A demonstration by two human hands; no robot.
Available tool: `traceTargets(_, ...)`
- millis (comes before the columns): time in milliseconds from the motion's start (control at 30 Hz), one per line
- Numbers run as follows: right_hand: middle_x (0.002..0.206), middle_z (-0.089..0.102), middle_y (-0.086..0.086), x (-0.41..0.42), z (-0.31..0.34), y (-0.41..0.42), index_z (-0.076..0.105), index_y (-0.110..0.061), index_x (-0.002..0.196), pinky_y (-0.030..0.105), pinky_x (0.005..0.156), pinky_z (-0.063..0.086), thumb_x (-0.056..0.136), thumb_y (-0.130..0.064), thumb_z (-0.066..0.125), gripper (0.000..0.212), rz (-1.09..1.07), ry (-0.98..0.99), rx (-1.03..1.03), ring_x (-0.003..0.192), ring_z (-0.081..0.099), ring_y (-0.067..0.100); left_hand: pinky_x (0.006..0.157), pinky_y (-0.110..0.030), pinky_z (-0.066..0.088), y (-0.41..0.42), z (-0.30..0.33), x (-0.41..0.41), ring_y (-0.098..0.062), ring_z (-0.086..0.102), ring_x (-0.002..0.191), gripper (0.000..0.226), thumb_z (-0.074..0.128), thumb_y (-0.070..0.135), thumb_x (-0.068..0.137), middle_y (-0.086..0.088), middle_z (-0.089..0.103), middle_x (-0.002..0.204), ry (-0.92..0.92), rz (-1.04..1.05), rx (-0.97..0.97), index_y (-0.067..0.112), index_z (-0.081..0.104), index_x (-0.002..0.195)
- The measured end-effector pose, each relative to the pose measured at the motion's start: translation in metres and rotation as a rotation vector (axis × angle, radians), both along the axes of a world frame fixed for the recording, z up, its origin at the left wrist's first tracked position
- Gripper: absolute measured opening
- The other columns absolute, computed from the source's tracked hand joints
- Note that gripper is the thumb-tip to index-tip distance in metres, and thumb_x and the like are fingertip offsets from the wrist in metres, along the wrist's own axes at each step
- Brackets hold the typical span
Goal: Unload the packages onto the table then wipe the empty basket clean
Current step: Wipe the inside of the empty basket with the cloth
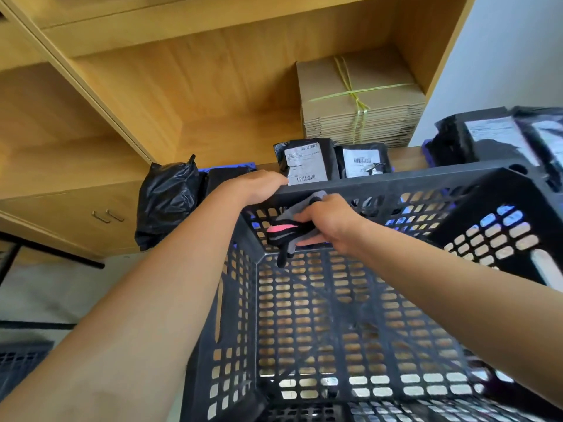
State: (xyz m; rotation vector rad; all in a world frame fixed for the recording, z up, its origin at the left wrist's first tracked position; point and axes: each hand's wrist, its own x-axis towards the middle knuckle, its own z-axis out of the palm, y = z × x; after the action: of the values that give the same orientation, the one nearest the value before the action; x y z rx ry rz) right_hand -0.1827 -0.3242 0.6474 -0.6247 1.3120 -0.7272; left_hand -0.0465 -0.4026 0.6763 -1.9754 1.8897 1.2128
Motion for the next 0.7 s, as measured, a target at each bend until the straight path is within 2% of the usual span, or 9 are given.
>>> traceTargets(67,0.107,0.069,0.023,0.015,0.004,-0.001,0.061,0.005,0.11,0.041,0.064,0.063,0.093,0.005,0.057,0.018,0.049,0.022,-0.057,0.088,0.071,0.037,0.093,-0.039,0.032,-0.001,0.001,0.0,-0.02,0.042,0.101,0.023,0.037,0.043,0.103,0.001,0.046,0.112,0.029,0.039,0.005,0.024,0.05,0.104)
traceTargets(167,0.103,0.069,0.024,0.043,0.006,-0.006,0.06,0.006,0.108,0.042,0.064,0.063,0.09,0.006,0.06,0.018,0.103,0.05,-0.151,0.085,0.071,0.037,0.093,-0.038,0.04,0.001,0.005,0.003,-0.02,0.054,0.091,0.033,0.04,0.044,0.102,-0.002,0.061,0.101,0.078,0.098,0.034,0.02,0.061,0.092)
traceTargets(267,0.106,0.067,0.025,0.057,-0.005,-0.011,0.061,0.006,0.109,0.043,0.065,0.063,0.09,0.005,0.059,0.019,0.131,0.107,-0.215,0.089,0.069,0.038,0.065,-0.028,0.041,0.001,0.009,0.002,-0.011,0.058,0.069,0.04,0.041,0.04,0.104,0.005,0.065,0.071,0.151,0.125,0.042,0.022,0.061,0.075)
traceTargets(333,0.105,0.067,0.025,0.055,-0.019,-0.009,0.062,0.008,0.105,0.052,0.071,0.061,0.09,0.002,0.06,0.016,0.168,0.141,-0.247,0.089,0.07,0.04,0.061,-0.024,0.036,0.002,0.011,0.0,-0.007,0.055,0.07,0.04,0.038,0.041,0.105,0.007,0.063,0.076,0.155,0.101,0.045,0.022,0.061,0.078)
traceTargets(400,0.1,0.068,0.023,0.047,-0.037,-0.004,0.063,0.006,0.099,0.054,0.073,0.06,0.09,0.0,0.061,0.012,0.243,0.198,-0.252,0.083,0.071,0.041,0.072,-0.025,0.036,0.001,0.01,0.001,-0.008,0.055,0.081,0.039,0.036,0.047,0.104,0.004,0.063,0.094,0.134,0.099,0.069,0.025,0.063,0.087)
traceTargets(467,0.097,0.07,0.021,0.036,-0.059,0.009,0.062,0.004,0.098,0.049,0.075,0.061,0.09,0.0,0.061,0.01,0.301,0.221,-0.155,0.079,0.073,0.038,0.09,-0.032,0.034,0.001,0.008,0.001,-0.013,0.055,0.098,0.039,0.034,0.054,0.102,0.003,0.062,0.112,0.101,0.077,0.079,0.029,0.063,0.098)
traceTargets(567,0.089,0.071,0.018,0.012,-0.097,0.035,0.062,0.004,0.099,0.041,0.069,0.062,0.091,0.003,0.06,0.008,0.219,0.104,0.11,0.076,0.073,0.031,0.096,-0.037,0.035,0.003,0.007,0.002,-0.021,0.05,0.116,0.051,0.035,0.062,0.096,0.001,0.054,0.134,-0.007,0.044,0.036,0.026,0.057,0.126)
traceTargets(633,0.09,0.069,0.016,-0.007,-0.121,0.044,0.061,0.001,0.101,0.038,0.062,0.061,0.094,0.002,0.057,0.008,0.039,0.006,0.297,0.079,0.07,0.028,0.081,-0.035,0.043,0.003,0.008,-0.002,-0.027,0.057,0.097,0.05,0.036,0.053,0.098,-0.023,0.055,0.121,-0.081,-0.011,0.02,0.012,0.059,0.114)
traceTargets(700,0.1,0.067,0.018,-0.023,-0.139,0.043,0.061,-0.001,0.107,0.037,0.055,0.061,0.095,-0.001,0.056,0.012,-0.152,-0.085,0.429,0.085,0.068,0.029,0.065,-0.031,0.03,0.001,0.009,-0.011,-0.031,0.06,0.091,0.034,0.04,0.031,0.098,-0.028,0.044,0.11,-0.105,-0.037,-0.041,0.003,0.054,0.086)
